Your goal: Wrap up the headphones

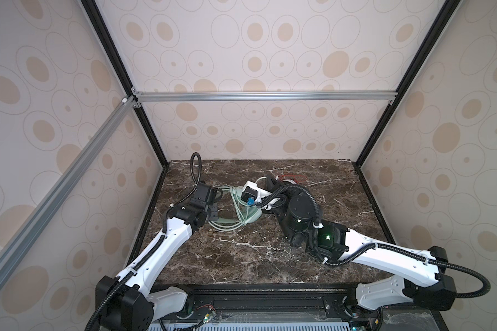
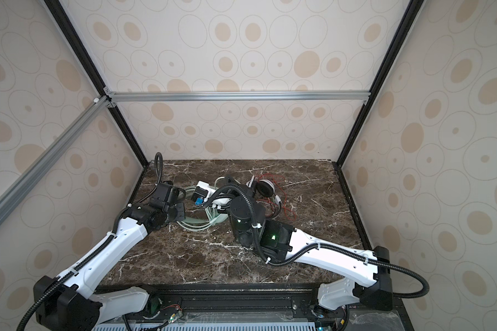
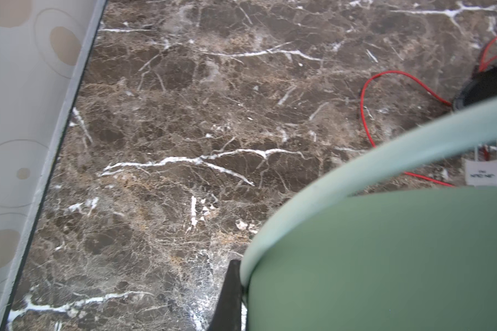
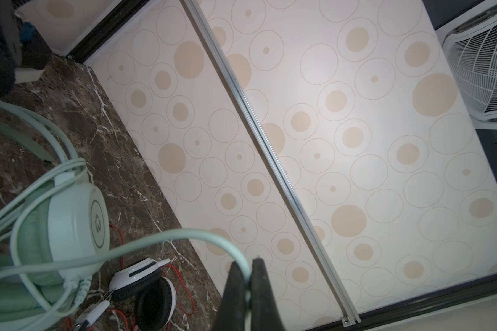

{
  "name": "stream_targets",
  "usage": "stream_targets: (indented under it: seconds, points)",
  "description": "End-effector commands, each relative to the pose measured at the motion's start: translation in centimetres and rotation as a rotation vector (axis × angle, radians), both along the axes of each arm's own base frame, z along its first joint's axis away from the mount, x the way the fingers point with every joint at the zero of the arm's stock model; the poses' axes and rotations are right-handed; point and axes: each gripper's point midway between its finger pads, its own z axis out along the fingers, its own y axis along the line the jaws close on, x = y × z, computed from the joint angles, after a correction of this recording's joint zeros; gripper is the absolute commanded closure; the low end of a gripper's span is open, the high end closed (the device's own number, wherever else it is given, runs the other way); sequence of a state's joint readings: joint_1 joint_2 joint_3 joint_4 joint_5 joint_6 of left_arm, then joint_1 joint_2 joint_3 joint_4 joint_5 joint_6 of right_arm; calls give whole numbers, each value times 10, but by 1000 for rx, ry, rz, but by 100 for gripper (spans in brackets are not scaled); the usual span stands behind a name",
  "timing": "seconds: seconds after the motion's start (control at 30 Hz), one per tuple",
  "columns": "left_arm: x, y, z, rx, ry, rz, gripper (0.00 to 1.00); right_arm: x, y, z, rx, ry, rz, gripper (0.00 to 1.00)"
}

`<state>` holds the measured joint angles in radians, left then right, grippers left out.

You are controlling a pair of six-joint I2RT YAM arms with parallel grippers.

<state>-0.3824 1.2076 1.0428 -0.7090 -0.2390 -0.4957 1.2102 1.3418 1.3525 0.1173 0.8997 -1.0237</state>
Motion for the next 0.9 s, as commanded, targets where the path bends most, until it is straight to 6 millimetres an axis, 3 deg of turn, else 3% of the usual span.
stream_targets:
  seconds: [0.0, 0.43, 0.73, 0.87]
  points:
    - [3, -27, 12, -89, -59, -86, 100, 8, 3, 0, 52, 55, 52, 100]
    - [-29, -95, -4, -216, -13, -377, 100, 57, -5, -24, 244, 310, 192, 100]
    - [-39, -123, -12, -198, 28, -445, 100, 68, 30, -56, 253, 497, 347, 100]
    - [-39, -125, -7, -204, 19, -444, 100, 81, 32, -63, 289, 528, 315, 100]
